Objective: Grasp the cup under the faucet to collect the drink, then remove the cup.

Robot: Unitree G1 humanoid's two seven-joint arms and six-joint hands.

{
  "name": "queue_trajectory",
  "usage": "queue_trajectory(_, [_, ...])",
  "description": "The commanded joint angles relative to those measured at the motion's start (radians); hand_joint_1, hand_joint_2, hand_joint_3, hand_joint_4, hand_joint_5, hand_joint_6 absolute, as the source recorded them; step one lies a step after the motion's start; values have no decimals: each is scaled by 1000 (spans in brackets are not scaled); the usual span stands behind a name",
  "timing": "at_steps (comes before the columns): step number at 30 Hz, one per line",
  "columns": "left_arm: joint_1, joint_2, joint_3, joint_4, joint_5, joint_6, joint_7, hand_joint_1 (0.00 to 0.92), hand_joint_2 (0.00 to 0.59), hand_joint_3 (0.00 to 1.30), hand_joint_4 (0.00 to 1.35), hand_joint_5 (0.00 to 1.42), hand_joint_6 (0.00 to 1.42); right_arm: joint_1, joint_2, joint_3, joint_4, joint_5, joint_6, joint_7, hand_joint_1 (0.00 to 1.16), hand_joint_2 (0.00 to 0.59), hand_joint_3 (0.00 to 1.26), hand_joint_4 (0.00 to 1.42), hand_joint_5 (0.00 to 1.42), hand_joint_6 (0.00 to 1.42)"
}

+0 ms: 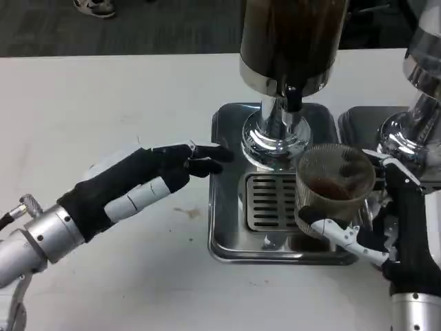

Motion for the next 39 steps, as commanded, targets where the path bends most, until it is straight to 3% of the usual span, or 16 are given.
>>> queue_trajectory(1, [29,26,-13,-53,23,-28,4,0,98,304,174,225,227,10,15,-11,-60,20,-17,4,1046,79,920,997,1156,1385])
queue_trajectory(21, [185,145,-6,-336,49,-200,40,0,71,230,59,80,131,177,29,-38,-368,95,13,172,1082,92,957,1034,1169,1367])
queue_trajectory(39, [313,265,33,-501,-5,-312,63,0,50,139,0,0,52,329,45,-67,-553,123,13,270,1083,102,976,1047,1182,1367])
